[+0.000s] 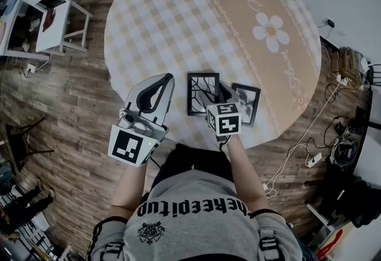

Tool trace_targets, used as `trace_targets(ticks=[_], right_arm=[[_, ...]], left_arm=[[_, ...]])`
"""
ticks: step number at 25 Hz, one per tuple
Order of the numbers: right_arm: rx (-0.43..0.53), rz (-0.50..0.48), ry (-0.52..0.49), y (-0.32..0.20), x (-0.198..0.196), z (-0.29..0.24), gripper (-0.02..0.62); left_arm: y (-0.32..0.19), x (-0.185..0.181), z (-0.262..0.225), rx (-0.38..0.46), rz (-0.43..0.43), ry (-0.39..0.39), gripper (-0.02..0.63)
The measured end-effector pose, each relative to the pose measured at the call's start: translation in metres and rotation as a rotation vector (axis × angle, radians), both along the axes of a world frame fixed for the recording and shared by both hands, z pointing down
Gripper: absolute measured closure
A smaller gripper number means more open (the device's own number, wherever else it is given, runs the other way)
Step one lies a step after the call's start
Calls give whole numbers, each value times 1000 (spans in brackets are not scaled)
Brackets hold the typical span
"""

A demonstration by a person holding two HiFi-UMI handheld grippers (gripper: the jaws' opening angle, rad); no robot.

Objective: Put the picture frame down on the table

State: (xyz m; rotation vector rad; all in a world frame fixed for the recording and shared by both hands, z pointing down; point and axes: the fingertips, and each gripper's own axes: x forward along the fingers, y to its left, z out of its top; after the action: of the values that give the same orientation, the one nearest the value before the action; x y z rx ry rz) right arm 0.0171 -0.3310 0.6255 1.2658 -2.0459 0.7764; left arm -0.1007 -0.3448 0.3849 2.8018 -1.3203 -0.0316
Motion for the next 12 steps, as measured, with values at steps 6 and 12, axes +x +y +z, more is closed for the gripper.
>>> trace_targets(ticks=[6,12], right_arm=[[8,9,45,4,11,3,349],[16,30,80,-1,21,3,515]], left_arm=[[1,-2,3,-20,-4,2,592],[-2,0,1,-9,0,-2,592]])
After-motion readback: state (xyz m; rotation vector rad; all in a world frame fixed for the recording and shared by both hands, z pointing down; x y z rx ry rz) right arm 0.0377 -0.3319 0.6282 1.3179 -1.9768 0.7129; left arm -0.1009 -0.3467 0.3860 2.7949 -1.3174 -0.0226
